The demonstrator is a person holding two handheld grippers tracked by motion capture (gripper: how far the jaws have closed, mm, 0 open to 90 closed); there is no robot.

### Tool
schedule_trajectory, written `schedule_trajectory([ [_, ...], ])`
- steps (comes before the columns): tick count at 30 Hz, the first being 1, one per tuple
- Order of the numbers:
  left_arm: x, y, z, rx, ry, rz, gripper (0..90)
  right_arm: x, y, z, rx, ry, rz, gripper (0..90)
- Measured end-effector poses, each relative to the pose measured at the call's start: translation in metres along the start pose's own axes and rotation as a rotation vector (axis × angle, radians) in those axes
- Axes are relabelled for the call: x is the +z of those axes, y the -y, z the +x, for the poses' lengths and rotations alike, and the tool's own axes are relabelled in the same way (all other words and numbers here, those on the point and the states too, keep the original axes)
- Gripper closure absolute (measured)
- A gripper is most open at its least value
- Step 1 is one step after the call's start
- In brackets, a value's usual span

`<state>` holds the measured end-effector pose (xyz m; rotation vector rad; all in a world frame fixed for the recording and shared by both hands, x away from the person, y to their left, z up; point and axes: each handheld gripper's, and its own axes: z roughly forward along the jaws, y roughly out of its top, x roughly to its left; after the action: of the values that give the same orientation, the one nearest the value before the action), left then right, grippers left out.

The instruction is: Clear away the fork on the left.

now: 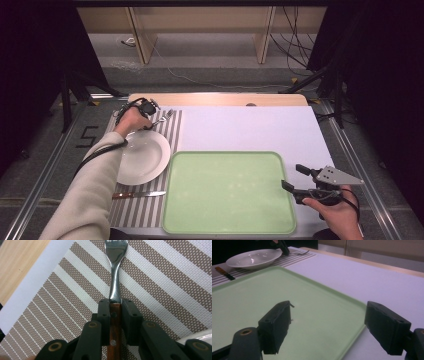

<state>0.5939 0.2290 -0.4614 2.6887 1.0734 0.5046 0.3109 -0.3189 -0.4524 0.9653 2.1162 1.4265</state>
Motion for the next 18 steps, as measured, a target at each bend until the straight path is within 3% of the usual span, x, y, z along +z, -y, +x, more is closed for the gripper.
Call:
schedule_trajectory([
  [18,-0.011,-0.005,0.006,-0.051,-0.088,-0.087,77.2,0.000,0.000,0.000,0.000,-0.001,-0.001,22.2],
])
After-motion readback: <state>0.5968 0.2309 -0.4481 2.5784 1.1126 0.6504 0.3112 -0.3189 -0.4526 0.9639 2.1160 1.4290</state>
